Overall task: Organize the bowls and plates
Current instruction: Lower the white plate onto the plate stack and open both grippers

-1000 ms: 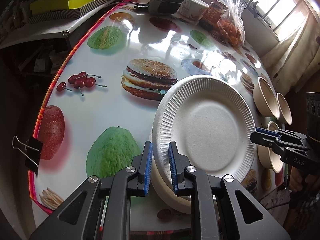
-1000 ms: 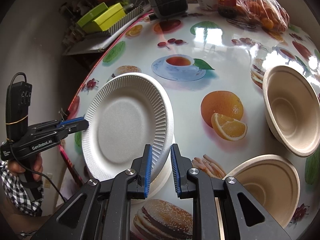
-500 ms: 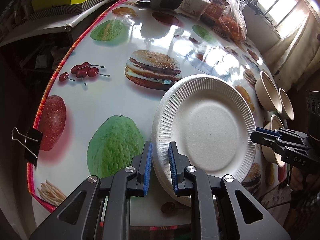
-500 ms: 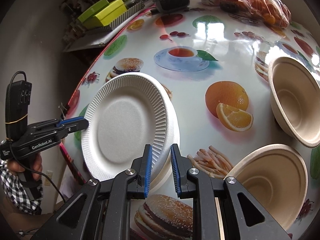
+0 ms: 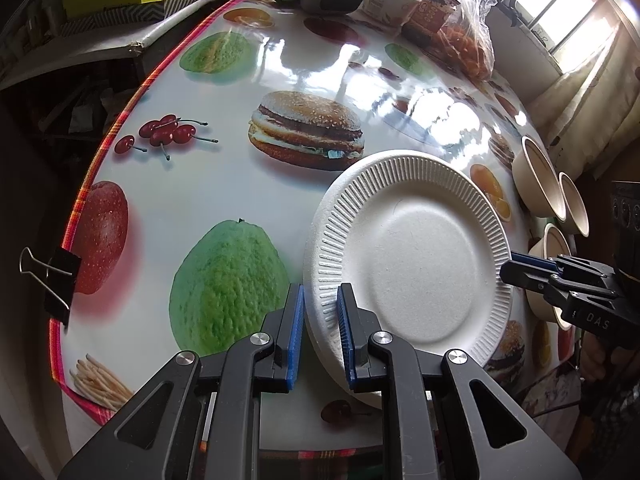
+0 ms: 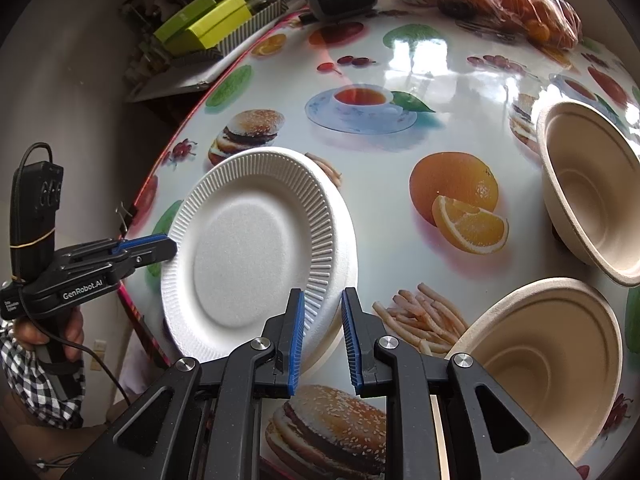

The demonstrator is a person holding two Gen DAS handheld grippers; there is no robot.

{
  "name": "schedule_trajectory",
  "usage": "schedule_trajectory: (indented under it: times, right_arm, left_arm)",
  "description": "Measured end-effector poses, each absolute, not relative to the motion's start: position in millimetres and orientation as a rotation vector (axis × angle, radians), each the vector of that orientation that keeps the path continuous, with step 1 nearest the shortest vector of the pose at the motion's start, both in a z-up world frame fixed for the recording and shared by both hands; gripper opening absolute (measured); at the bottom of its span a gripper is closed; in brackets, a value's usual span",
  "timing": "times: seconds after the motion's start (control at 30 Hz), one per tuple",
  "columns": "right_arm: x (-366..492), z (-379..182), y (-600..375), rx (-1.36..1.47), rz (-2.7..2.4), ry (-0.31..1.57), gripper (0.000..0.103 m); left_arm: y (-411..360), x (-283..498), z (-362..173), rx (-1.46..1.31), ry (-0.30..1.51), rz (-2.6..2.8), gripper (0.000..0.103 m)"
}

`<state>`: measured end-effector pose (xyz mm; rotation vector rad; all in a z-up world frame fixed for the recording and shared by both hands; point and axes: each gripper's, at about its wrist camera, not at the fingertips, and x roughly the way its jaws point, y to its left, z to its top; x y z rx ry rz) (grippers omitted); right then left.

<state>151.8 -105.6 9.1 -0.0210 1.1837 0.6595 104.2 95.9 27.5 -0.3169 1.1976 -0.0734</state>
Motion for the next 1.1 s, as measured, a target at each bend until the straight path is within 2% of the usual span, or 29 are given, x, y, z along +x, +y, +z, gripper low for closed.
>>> schedule_trajectory:
  times: [0.77, 0.93, 1.1]
  right_arm:
    - [151.2, 9.1, -104.9, -0.028, 0.653, 1.181, 0.019]
    - [152.9, 9.8, -106.3, -0.025, 0.653, 1.178, 0.028]
    - [152.7, 11.8, -108.1, -0.023, 0.644, 1.171, 0.031]
  left_arm:
    - [96.0, 102.5, 27.4, -0.319, 1.193, -0.08, 0.018]
    - [95.9, 102.2, 28.9, -0.318, 1.188, -0.078, 0.018]
    - [96.9, 100.8, 31.2, -0.32, 1.183, -0.08, 0.02]
